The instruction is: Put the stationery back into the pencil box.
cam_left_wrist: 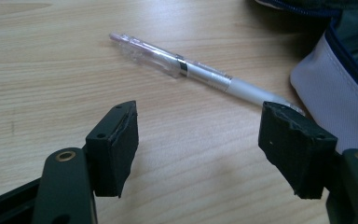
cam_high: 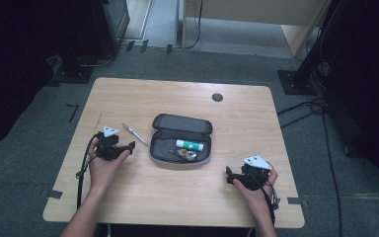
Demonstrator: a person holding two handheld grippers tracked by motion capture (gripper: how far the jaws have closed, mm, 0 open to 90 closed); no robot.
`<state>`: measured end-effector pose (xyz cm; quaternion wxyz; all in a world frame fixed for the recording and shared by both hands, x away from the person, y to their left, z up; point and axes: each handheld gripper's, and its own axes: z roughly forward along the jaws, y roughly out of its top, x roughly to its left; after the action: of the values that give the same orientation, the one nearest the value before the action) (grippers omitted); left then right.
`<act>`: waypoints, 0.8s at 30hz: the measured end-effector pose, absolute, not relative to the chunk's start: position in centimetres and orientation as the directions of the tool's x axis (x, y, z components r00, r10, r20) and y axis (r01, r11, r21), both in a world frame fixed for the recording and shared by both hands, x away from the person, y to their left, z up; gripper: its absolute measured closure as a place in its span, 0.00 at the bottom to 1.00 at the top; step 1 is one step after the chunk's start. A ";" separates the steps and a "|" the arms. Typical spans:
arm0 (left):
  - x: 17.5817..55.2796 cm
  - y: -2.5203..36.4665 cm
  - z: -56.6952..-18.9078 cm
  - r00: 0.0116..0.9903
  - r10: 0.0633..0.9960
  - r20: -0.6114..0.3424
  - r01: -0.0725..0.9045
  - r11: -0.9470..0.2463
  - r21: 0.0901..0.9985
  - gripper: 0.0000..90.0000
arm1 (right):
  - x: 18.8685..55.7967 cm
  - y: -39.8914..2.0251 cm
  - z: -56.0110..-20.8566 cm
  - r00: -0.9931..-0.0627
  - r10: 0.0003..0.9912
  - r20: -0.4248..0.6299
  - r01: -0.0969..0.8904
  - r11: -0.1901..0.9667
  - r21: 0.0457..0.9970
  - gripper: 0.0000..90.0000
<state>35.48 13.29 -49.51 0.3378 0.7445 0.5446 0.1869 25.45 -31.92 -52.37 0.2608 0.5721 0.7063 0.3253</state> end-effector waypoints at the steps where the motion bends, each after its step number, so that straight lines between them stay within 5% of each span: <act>1: 35.5 13.2 -49.5 0.333 0.939 -0.090 0.687 -0.176 0.705 0.32 | 25.5 -31.9 -52.4 -0.210 0.978 0.005 0.650 0.136 0.748 0.00; 24: 39.3 8.9 -50.7 0.190 0.982 0.002 0.733 -0.144 0.665 0.25 | 25.6 -31.8 -52.5 -0.218 0.976 0.008 0.671 0.143 0.728 0.00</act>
<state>39.35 8.91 -50.66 0.2739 0.7212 0.5943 0.2271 25.58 -31.76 -52.50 0.2449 0.5755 0.7153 0.3118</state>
